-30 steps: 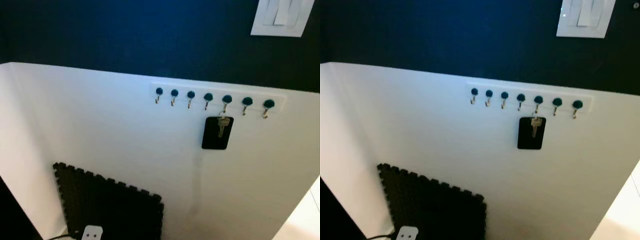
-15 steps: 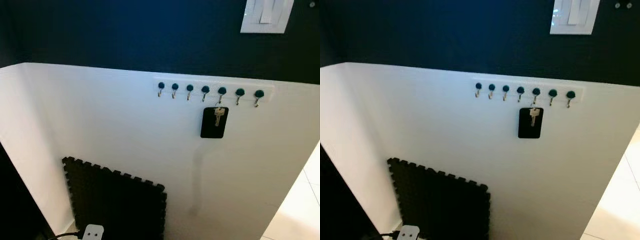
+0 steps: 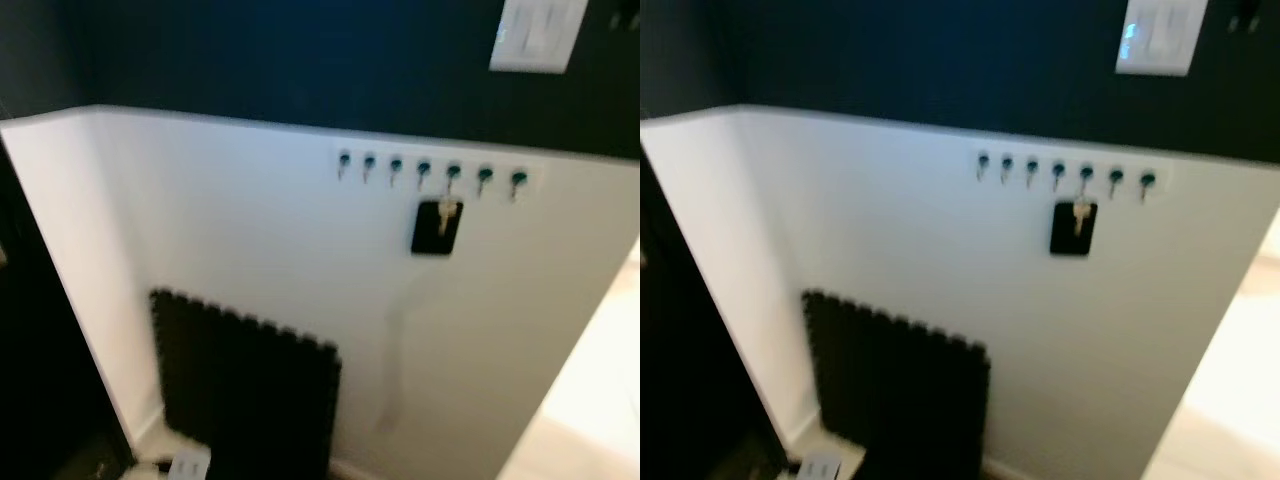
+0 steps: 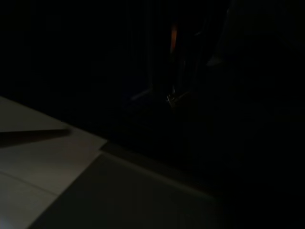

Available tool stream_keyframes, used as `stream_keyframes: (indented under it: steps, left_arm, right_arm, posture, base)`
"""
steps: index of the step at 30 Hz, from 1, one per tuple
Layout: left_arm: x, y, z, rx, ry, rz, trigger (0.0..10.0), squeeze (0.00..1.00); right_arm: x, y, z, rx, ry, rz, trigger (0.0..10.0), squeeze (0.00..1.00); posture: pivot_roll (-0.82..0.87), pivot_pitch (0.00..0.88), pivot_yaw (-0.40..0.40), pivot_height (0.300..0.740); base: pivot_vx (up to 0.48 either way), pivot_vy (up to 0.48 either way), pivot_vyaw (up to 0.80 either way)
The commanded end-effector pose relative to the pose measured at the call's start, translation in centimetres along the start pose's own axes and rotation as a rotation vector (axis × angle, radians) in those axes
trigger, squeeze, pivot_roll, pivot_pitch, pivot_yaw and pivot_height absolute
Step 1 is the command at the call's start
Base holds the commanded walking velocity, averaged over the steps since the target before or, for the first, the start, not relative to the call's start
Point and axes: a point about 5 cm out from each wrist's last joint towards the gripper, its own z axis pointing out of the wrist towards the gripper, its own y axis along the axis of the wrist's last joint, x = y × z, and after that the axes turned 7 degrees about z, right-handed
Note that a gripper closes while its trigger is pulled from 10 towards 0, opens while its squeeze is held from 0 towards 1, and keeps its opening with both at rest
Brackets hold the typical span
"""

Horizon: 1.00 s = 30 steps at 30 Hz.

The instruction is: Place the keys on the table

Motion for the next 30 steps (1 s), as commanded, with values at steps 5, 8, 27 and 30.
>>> stream_keyframes:
  steps: [5,8,27,30]
  left_arm:
    - [0.42,-0.41,-0.15,0.025,-0.006,0.043,10.0,0.0]
    - [0.4,-0.38,-0.11,0.031,-0.011,0.046,10.0,0.0]
    - [-0.57,-0.1,0.1,0.035,-0.084,0.14,10.0,0.0]
    - [-0.55,-0.18,0.07,0.036,-0.07,0.13,10.0,0.0]
  right_arm:
    - [-0.29,-0.3,-0.11,0.013,-0.017,0.007,10.0,0.0]
    - [-0.28,-0.31,-0.13,0.012,-0.018,0.008,10.0,0.0]
    - [-0.76,-0.53,-0.25,0.02,-0.031,-0.004,10.0,0.0]
    - [-0.75,-0.52,-0.25,0.02,-0.03,-0.006,10.0,0.0]
  posture:
    - [0.02,0.044,0.053,0.74]
    - [0.02,0.039,0.054,0.74]
    - [0.01,0.028,0.057,0.74]
    - [0.01,0.028,0.054,0.74]
  base:
    - [-0.198,0.0,0.0]
    - [0.0,0.0,0.0]
    - [0.0,-0.152,0.0]
    - [0.0,-0.2,0.0]
